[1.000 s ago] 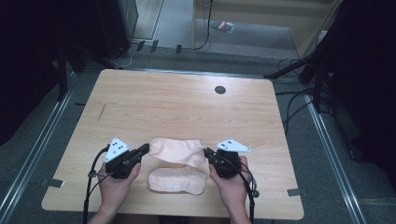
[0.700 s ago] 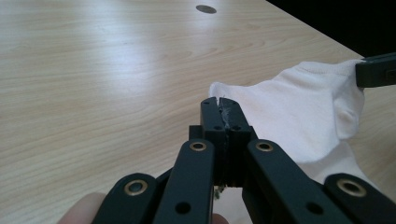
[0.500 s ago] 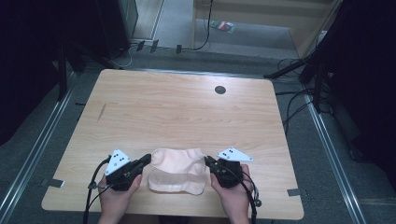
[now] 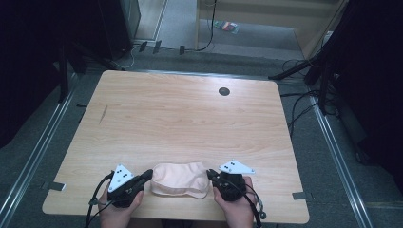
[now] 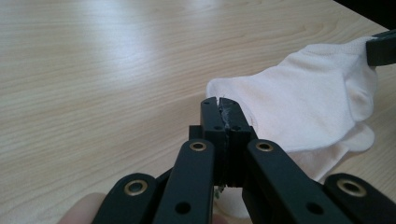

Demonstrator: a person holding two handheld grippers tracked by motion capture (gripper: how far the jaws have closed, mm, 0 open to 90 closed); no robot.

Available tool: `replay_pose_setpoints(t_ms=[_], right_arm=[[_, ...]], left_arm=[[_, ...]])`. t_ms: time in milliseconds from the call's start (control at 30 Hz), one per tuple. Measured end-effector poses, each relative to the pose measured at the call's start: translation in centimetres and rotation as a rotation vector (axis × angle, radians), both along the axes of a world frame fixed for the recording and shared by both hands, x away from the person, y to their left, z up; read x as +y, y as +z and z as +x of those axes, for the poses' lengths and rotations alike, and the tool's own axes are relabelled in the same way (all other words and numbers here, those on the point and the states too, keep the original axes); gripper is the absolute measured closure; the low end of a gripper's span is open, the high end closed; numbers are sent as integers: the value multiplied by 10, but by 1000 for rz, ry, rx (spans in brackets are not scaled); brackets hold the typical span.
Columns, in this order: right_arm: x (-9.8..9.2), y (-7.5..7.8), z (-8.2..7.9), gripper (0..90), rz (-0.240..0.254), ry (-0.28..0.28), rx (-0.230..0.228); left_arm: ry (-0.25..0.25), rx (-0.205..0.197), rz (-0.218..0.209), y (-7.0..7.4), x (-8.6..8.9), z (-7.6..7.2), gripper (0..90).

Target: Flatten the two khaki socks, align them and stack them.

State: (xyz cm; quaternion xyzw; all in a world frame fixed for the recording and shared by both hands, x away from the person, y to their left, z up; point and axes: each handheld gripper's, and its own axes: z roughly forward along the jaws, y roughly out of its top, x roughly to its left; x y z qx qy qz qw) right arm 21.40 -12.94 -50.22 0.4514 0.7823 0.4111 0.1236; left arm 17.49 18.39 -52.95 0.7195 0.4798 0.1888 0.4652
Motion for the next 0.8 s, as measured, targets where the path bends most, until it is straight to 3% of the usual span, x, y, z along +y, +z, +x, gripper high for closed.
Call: replay_pose_setpoints(t_ms=[333,600,800], right_arm=[[0,-5,-6,881,-11,11,8],[5,-12,-6,877,-23,25,17],[2,-18,-5,828,-12,38,56]], left_arm=[[-4,4,21,-7,0,-6,900],[-4,32,44,-14,-2,-6,900],[-25,40,55,-17,-3,-6,900]])
